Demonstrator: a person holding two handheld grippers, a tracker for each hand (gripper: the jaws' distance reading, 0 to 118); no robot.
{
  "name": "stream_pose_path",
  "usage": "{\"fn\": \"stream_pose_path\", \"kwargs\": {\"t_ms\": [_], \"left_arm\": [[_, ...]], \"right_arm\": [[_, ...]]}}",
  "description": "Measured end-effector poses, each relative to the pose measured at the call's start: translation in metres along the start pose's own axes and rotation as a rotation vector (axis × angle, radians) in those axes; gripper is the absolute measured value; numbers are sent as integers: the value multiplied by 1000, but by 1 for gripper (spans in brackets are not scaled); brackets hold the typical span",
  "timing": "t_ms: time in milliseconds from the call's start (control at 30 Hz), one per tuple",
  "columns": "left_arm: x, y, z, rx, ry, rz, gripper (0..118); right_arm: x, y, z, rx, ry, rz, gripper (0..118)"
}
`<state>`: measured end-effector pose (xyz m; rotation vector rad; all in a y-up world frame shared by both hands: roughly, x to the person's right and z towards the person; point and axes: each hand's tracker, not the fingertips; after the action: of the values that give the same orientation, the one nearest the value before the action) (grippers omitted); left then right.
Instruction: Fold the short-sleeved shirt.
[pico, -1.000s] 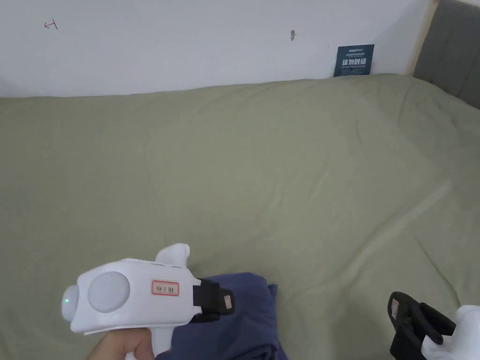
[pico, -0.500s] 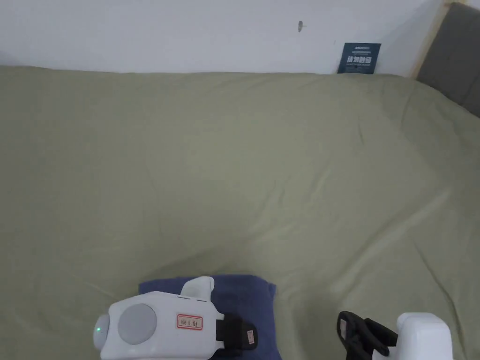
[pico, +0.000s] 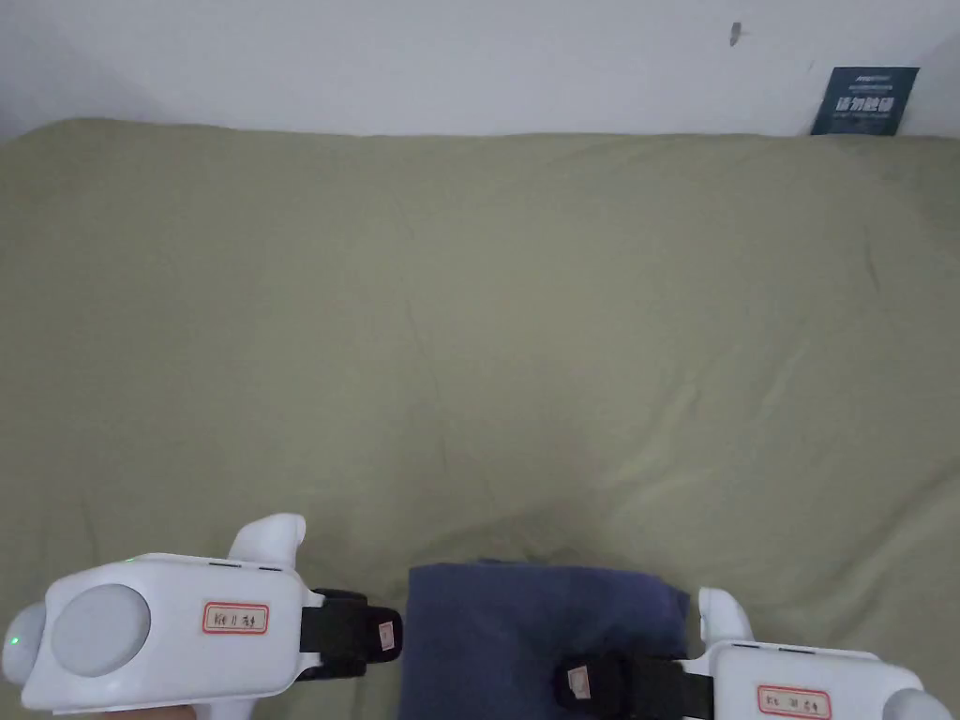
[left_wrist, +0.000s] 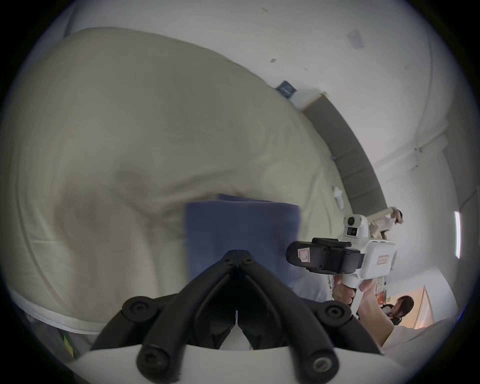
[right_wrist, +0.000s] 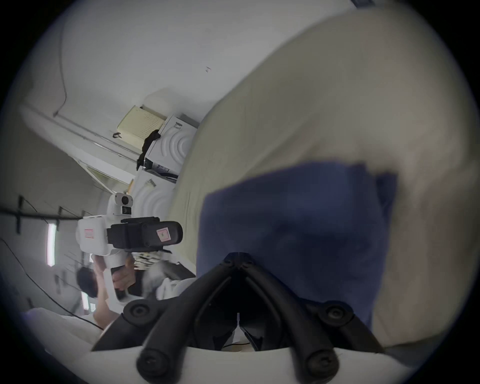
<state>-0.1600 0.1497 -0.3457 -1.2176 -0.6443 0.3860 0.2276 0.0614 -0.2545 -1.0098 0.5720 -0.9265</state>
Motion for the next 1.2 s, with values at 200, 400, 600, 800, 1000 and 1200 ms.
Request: {"fn": "stream_pose_path", "kwargs": {"t_ms": [200, 400, 600, 800, 1000, 1200], "left_arm": [[-12, -2, -27, -72, -186, -57, 118], [-11, 3, -75, -116, -306, -32, 117], [-7, 5, -82, -114, -204, -40, 20], [-7, 9, -56, -107, -267, -48, 20], [-74, 46, 33, -16, -96, -15, 20], [-181, 90, 143, 44, 133, 100, 20]], "right_arm": [[29, -7, 9, 62, 140, -130, 2], [29, -6, 8, 61, 151, -142, 2], [17, -5, 11, 79, 109, -127, 2], [-14, 0, 23, 113, 18, -9, 2], [-39, 6, 33, 133, -9, 71, 2], [-50, 15, 28, 155, -39, 78, 2]]}}
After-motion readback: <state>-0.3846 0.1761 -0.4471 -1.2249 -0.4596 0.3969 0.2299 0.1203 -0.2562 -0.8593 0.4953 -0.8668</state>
